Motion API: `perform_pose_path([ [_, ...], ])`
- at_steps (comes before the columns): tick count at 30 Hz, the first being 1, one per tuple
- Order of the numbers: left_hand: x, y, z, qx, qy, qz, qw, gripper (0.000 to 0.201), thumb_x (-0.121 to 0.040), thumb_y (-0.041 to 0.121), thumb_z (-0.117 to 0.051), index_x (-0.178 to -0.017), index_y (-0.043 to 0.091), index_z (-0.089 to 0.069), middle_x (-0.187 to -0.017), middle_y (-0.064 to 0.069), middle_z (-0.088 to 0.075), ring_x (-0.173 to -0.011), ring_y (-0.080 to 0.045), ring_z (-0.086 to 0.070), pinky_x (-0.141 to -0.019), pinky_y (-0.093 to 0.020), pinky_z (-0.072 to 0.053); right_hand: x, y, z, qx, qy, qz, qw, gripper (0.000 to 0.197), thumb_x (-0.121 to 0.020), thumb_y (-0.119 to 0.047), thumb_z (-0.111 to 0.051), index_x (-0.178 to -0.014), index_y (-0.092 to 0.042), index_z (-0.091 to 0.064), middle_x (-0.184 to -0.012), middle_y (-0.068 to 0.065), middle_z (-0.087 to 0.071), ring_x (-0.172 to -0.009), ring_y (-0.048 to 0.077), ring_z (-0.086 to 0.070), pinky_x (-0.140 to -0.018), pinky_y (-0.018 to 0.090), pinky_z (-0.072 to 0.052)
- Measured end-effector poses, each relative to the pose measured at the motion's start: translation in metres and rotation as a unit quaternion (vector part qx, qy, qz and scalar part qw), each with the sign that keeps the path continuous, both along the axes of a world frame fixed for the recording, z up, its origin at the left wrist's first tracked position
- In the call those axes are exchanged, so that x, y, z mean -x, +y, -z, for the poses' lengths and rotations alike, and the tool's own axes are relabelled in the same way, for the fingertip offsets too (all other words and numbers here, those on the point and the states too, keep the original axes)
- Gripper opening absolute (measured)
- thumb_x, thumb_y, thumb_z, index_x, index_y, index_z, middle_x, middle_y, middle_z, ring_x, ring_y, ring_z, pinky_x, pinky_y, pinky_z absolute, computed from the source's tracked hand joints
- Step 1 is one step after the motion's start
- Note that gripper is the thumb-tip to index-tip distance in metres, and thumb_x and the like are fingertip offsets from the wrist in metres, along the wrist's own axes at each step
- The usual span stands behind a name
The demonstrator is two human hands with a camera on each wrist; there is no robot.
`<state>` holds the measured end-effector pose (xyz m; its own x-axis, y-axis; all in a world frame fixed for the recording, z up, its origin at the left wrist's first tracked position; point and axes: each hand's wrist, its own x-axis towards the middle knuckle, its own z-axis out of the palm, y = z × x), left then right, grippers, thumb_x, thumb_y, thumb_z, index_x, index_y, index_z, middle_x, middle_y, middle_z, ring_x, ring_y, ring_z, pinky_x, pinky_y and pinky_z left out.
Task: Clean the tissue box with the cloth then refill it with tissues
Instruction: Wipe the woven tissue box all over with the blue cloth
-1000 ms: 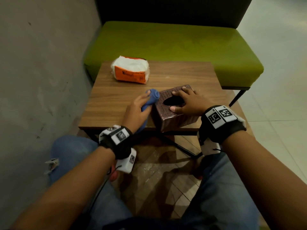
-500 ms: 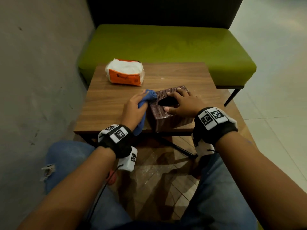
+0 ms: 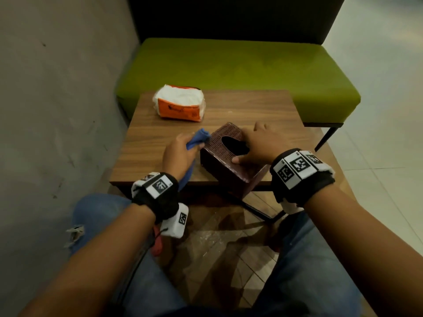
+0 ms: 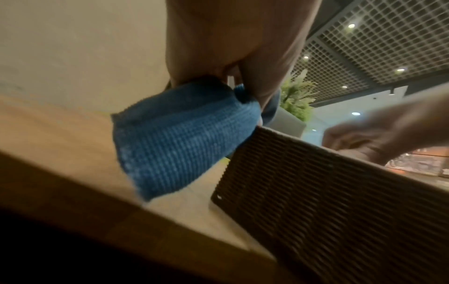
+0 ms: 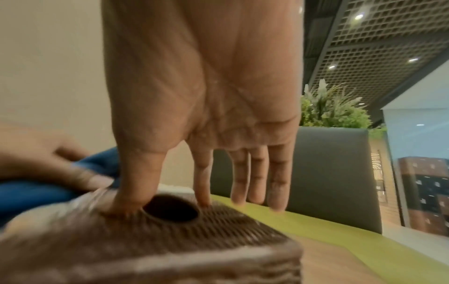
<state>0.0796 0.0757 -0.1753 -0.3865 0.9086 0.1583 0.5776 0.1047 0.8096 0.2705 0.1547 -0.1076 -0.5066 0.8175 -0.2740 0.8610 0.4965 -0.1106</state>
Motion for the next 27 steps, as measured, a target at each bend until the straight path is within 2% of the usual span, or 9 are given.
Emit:
perform_pose_path([
  [2, 0.009, 0.011, -0.007, 0.013, 0.028, 0.021, 0.999, 0.018, -0.086, 0.02, -0.064, -0.101, 0.013, -0.07, -0.098, -0.009, -0.071, -0.091, -0.024, -0.064, -0.078, -0.038, -0.05, 0.006, -0.005, 0.005, 0.022, 0.057, -0.031, 0.998, 0.082, -0.079, -0.045, -0.073, -0.147, -0.026, -0.03, -0.15, 0.012, -0.031, -0.137, 0.035, -0.03, -0.104, 0.046, -0.036],
  [4, 0.003, 0.013, -0.006, -0.005, 0.031, 0.015, 0.999, 0.021, -0.087, 0.014, -0.062, -0.106, 0.011, -0.069, -0.103, -0.01, -0.069, -0.096, -0.024, -0.063, -0.077, -0.031, -0.047, 0.013, -0.004, 0.01, 0.042, 0.074, -0.059, 0.995, 0.085, -0.083, -0.037, -0.071, -0.152, -0.029, -0.022, -0.16, 0.007, -0.017, -0.145, 0.031, -0.02, -0.113, 0.044, -0.027],
  [6, -0.016, 0.001, 0.001, -0.035, 0.01, -0.018, 0.999, 0.028, -0.087, 0.007, -0.061, -0.115, 0.006, -0.064, -0.113, -0.013, -0.066, -0.105, -0.025, -0.061, -0.084, -0.026, -0.044, 0.015, 0.0, 0.013, 0.072, 0.069, -0.061, 0.993, 0.081, -0.087, -0.037, -0.067, -0.153, -0.027, -0.021, -0.162, 0.008, -0.011, -0.148, 0.028, -0.015, -0.116, 0.039, -0.02],
  [9, -0.047, -0.031, 0.015, -0.087, 0.02, -0.001, 0.996, 0.045, -0.081, -0.005, -0.059, -0.125, 0.004, -0.058, -0.126, -0.013, -0.06, -0.118, -0.024, -0.054, -0.101, -0.034, -0.043, 0.014, 0.005, 0.016, 0.081, 0.06, -0.057, 0.993, 0.079, -0.089, -0.038, -0.064, -0.153, -0.025, -0.02, -0.162, 0.009, -0.01, -0.148, 0.029, -0.013, -0.118, 0.039, -0.016],
  [14, -0.051, -0.037, 0.016, -0.103, 0.035, 0.022, 0.994, 0.052, -0.074, -0.006, -0.051, -0.124, 0.007, -0.06, -0.126, -0.01, -0.061, -0.115, -0.021, -0.054, -0.1, -0.026, -0.038, 0.013, 0.008, 0.018, 0.083, 0.064, -0.065, 0.992, 0.078, -0.089, -0.04, -0.064, -0.153, -0.027, -0.022, -0.162, 0.008, -0.011, -0.147, 0.03, -0.014, -0.118, 0.041, -0.018],
  [19, -0.019, -0.004, 0.01, -0.076, 0.024, -0.003, 0.997, 0.052, -0.072, -0.002, -0.047, -0.122, 0.001, -0.06, -0.125, -0.016, -0.061, -0.116, -0.03, -0.056, -0.104, -0.044, -0.042, 0.013, 0.005, 0.017, 0.084, 0.059, -0.053, 0.993, 0.076, -0.09, -0.044, -0.061, -0.153, -0.03, -0.019, -0.163, 0.004, -0.009, -0.148, 0.028, -0.01, -0.118, 0.044, -0.016],
  [21, -0.033, -0.023, 0.014, -0.088, 0.058, 0.041, 0.994, 0.055, -0.071, -0.005, -0.047, -0.123, 0.004, -0.059, -0.126, -0.011, -0.061, -0.116, -0.025, -0.055, -0.104, -0.039, -0.04, 0.014, 0.004, 0.016, 0.079, 0.057, -0.051, 0.994, 0.076, -0.091, -0.043, -0.06, -0.153, -0.03, -0.019, -0.163, 0.003, -0.009, -0.148, 0.029, -0.009, -0.118, 0.044, -0.016],
  [24, -0.039, -0.053, 0.019, -0.096, 0.07, 0.119, 0.986, 0.06, -0.071, -0.009, -0.046, -0.126, 0.012, -0.058, -0.129, 0.006, -0.054, -0.117, -0.009, -0.048, -0.102, -0.015, -0.034, 0.014, 0.003, 0.013, 0.085, 0.049, -0.061, 0.993, 0.074, -0.092, -0.042, -0.058, -0.153, -0.03, -0.017, -0.163, 0.002, -0.008, -0.148, 0.029, -0.008, -0.117, 0.046, -0.017],
  [27, -0.015, -0.028, 0.016, -0.087, 0.086, 0.097, 0.988, 0.061, -0.067, -0.012, -0.046, -0.121, 0.01, -0.062, -0.126, -0.002, -0.061, -0.113, -0.016, -0.053, -0.099, -0.014, -0.036, 0.014, 0.002, 0.013, 0.091, 0.038, -0.065, 0.993, 0.074, -0.093, -0.043, -0.056, -0.154, -0.03, -0.015, -0.163, 0.002, -0.005, -0.149, 0.028, -0.004, -0.117, 0.047, -0.015],
])
